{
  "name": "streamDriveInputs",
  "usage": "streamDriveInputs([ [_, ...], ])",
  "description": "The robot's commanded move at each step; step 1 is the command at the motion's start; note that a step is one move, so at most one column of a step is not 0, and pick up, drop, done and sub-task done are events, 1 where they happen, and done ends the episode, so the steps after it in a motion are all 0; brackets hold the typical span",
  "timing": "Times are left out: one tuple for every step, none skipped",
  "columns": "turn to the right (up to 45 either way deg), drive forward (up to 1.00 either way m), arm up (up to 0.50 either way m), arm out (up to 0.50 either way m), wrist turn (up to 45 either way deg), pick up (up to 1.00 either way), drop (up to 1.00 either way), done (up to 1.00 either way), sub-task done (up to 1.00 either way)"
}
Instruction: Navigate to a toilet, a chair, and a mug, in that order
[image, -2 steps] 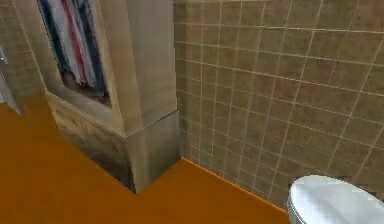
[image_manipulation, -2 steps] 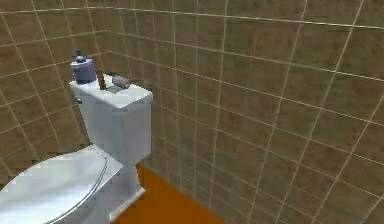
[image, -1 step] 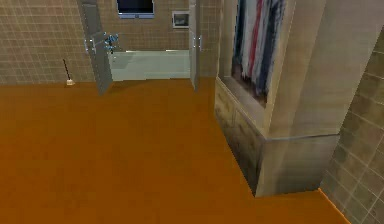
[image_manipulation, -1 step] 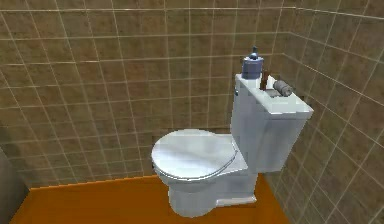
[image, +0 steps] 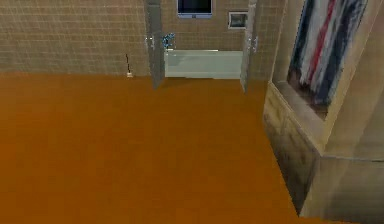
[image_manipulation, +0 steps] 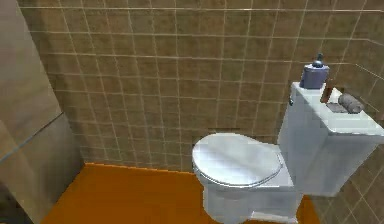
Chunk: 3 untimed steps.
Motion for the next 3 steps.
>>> streamDriveInputs([
  [0.0, 1.0, 0.0, 0.0, 0.0, 0.0, 0.0, 0.0, 0.0],
  [0.0, 1.0, 0.0, 0.0, 0.0, 0.0, 0.0, 0.0, 0.0],
  [0.0, 1.0, 0.0, 0.0, 0.0, 0.0, 0.0, 0.0, 0.0],
])
